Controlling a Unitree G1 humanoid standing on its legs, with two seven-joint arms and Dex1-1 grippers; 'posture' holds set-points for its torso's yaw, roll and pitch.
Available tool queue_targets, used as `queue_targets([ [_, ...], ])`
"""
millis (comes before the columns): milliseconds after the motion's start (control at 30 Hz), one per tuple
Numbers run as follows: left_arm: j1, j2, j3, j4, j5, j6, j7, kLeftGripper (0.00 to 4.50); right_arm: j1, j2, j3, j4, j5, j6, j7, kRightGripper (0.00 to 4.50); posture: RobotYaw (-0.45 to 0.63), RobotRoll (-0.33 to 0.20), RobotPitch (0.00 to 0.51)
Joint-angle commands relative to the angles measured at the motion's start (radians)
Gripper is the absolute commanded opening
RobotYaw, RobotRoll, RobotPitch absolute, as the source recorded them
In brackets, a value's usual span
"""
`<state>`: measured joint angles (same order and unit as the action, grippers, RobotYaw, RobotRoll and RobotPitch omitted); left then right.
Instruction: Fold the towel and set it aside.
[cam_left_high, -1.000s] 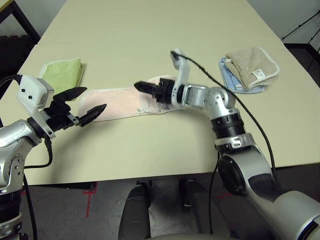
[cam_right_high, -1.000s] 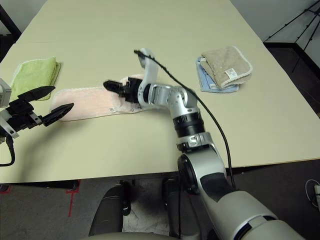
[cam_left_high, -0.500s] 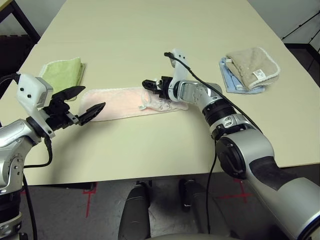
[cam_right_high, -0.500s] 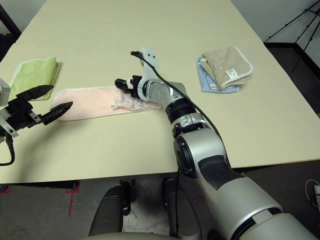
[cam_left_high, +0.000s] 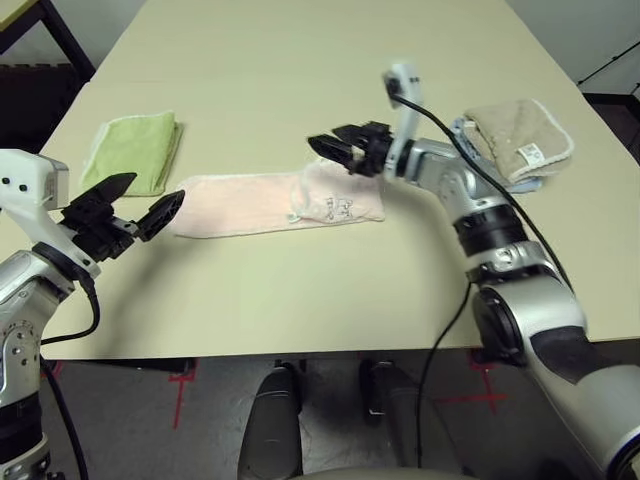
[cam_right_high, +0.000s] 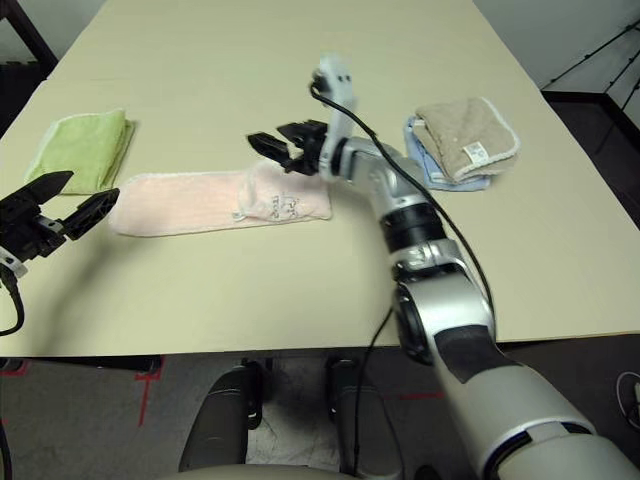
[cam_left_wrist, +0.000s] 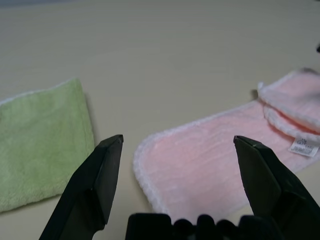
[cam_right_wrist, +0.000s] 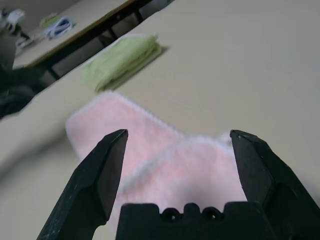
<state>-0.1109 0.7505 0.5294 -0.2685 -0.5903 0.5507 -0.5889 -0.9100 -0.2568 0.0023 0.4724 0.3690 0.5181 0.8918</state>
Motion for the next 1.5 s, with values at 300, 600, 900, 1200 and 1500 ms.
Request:
queue_targets([
  [300,-0.072,-0.018,0.009,0.041,-0.045,0.087,0.058,4.5,0.192,-0.12,0.072,-0.044,-0.062,-0.4,0.296,4.45,0.04,0.0,0.179],
  [600,-0.05,-0.051,0.073,-0.017,-0.141,0.258,0.167,4.5,0.167,-0.13,0.051,0.145,-0.096,-0.705,0.394,4.45,0.04,0.0,0.182],
  [900,-0.007,-0.117,0.113,-0.105,-0.164,0.303,0.313,4.5,0.155,-0.144,0.022,0.193,-0.073,-0.743,0.401,4.45,0.03,0.0,0.178],
  [1200,-0.003,-0.229,0.241,-0.159,-0.501,0.629,0.609,4.5,0.163,-0.156,0.01,0.197,-0.087,-0.762,0.384,4.45,0.02,0.0,0.187],
  [1500,-0.1,-0.284,0.281,-0.028,-0.909,0.573,1.127,4.5,0.128,-0.164,0.012,0.245,-0.098,-0.786,0.375,4.45,0.03,0.0,0.193],
])
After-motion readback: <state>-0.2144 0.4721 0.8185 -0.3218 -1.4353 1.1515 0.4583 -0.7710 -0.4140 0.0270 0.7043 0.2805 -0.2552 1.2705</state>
